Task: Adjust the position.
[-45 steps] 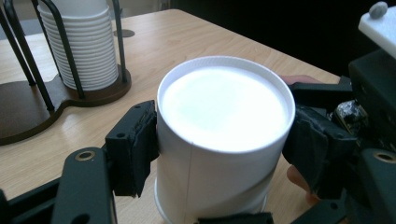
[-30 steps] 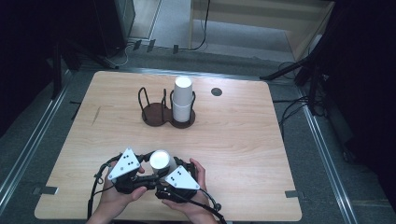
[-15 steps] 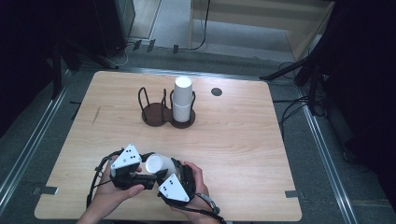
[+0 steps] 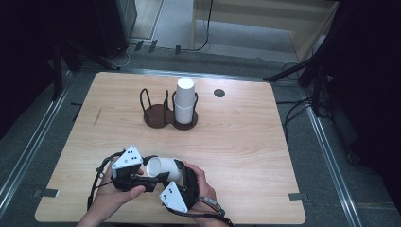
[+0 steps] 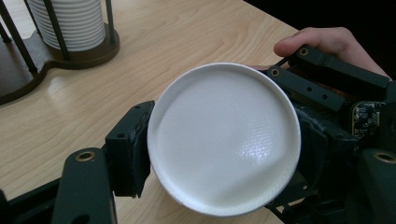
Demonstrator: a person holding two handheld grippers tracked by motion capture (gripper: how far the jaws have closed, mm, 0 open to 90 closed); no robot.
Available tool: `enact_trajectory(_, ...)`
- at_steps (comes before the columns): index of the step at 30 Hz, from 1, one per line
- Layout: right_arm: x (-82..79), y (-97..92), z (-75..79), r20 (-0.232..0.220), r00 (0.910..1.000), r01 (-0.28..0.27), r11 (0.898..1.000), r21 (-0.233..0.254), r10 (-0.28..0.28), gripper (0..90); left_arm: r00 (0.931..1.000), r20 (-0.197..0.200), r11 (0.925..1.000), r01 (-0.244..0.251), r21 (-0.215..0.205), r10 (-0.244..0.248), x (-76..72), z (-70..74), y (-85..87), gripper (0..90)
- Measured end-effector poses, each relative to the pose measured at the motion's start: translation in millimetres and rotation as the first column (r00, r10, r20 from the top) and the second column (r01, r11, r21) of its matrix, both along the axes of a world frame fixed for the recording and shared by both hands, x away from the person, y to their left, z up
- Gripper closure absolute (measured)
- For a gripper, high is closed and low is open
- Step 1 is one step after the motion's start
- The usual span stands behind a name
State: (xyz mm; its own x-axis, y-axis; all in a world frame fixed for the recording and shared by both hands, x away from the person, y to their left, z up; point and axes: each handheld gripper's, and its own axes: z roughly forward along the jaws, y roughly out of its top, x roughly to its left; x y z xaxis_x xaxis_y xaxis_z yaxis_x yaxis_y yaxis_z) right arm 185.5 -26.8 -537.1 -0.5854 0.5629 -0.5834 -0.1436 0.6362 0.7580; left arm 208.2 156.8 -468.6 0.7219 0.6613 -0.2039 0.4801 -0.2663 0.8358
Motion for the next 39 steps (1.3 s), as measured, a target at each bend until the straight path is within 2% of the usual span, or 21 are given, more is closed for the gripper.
enact_trajectory(3,-0.1,0.0,0.0,0.003,1.0,-0.002,1.0,-0.006,0.003,27.2,0.9999,-0.016,0.9999,0.0,-0.01,0.0,0.8,-0.1,1.0,30.8)
enact_trajectory(5,0.6,-0.5,1.5,-0.029,0.9995,-0.011,1.0,0.008,0.012,24.1,0.9996,-0.028,0.9995,0.002,-0.032,-0.003,2.3,-0.7,3.5,32.0)
enact_trajectory(7,1.2,-1.0,3.5,-0.041,0.9991,-0.012,1.0,0.022,0.013,21.6,0.9996,-0.027,0.9986,0.0,-0.054,-0.001,2.9,-0.7,5.3,32.9)
enact_trajectory(10,1.7,-1.4,6.2,-0.05,0.9987,-0.004,0.999,0.037,0.005,19.2,0.9998,-0.018,0.9981,-0.006,-0.062,0.005,2.9,0.3,6.5,33.9)
enact_trajectory(13,1.2,-3.1,7.6,-0.051,0.9986,-0.01,0.999,0.053,0.013,18.7,0.9992,0.011,0.9987,-0.039,-0.034,0.039,3.1,0.1,8.7,34.9)
enact_trajectory(17,0.7,-7.1,12.9,-0.047,0.9987,-0.013,0.997,0.08,0.016,18.5,0.994,0.059,0.9945,-0.089,-0.055,0.092,4.0,-0.3,13.8,35.4)
enact_trajectory(20,1.4,-10.1,17.3,-0.065,0.9978,-0.003,0.994,0.107,0.01,18.5,0.9857,0.115,0.9908,-0.115,-0.072,0.123,3.1,0.5,17.1,35.6)
enact_trajectory(23,3.2,-13.0,20.5,-0.097,0.9953,0.009,0.99,0.139,0.005,18.5,0.9702,0.183,0.985,-0.143,-0.096,0.159,1.5,1.1,18.4,35.7)
enact_trajectory(25,2.8,-14.5,21.2,-0.106,0.9943,0.015,0.987,0.162,0.002,18.8,0.9617,0.211,0.9825,-0.156,-0.101,0.175,1.4,1.4,18.7,35.7)
enact_trajectory(27,2.4,-15.5,22.1,-0.105,0.9944,0.022,0.985,0.171,-0.004,18.8,0.957,0.224,0.9809,-0.165,-0.104,0.184,1.9,1.1,19.7,35.7)
enact_trajectory(32,3.1,-17.1,24.3,-0.134,0.9908,0.046,0.979,0.199,-0.02,15.0,0.9511,0.232,0.9744,-0.174,-0.142,0.204,3.0,-1.8,22.1,35.6)
enact_trajectory(35,4.6,-19.3,25.0,-0.159,0.987,0.06,0.974,0.217,-0.025,15.3,0.9432,0.243,0.9692,-0.194,-0.152,0.226,3.2,-2.4,24.0,35.6)
enact_trajectory(37,5.0,-20.8,25.1,-0.17,0.9852,0.063,0.972,0.225,-0.024,15.2,0.9407,0.248,0.9656,-0.19,-0.177,0.231,3.1,-3.0,24.5,35.6)
enact_trajectory(38,5.6,-20.7,24.9,-0.174,0.9841,0.076,0.969,0.237,-0.035,14.5,0.9333,0.264,0.9622,-0.198,-0.187,0.243,2.6,-3.6,24.2,35.6)
enact_trajectory(39,6.8,-20.9,25.1,-0.186,0.9815,0.091,0.967,0.239,-0.046,13.8,0.9193,0.291,0.9572,-0.213,-0.196,0.264,1.9,-5.0,23.7,35.5)
